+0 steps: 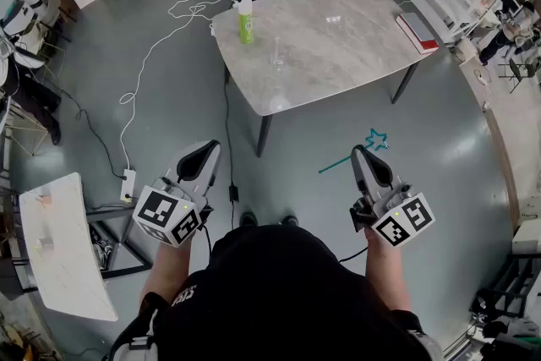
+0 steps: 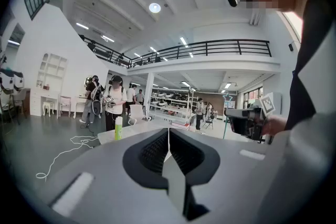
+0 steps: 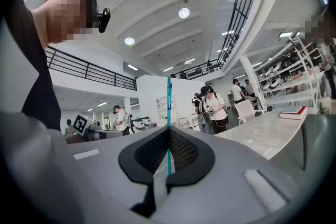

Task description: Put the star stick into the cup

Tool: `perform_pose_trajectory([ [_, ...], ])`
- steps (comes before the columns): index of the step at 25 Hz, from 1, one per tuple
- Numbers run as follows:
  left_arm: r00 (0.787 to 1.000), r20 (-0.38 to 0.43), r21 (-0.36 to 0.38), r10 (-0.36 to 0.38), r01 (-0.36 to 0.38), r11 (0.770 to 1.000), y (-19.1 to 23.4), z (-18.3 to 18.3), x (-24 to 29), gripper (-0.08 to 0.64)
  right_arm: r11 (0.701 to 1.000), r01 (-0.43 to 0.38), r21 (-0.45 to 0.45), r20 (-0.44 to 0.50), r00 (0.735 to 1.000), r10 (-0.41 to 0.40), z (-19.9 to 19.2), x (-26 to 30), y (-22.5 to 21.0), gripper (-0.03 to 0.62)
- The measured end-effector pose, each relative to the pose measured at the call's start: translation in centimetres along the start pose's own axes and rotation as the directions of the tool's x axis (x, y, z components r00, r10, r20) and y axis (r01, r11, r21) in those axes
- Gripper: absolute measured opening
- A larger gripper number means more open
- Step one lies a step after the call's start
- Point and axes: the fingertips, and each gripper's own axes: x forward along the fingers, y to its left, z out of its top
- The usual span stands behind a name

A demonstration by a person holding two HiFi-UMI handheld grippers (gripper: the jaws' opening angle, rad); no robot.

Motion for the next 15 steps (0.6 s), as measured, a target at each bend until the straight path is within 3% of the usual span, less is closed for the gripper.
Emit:
perform_pose_trajectory([
  [15, 1.000, -0.004, 0.009, 0.012, -0.012, 1.000, -1.0, -0.6, 1.2, 0.009, 0.998, -0.052, 0.043, 0.008, 0.999, 0.052, -0.7, -0.3, -1.1, 0.015],
])
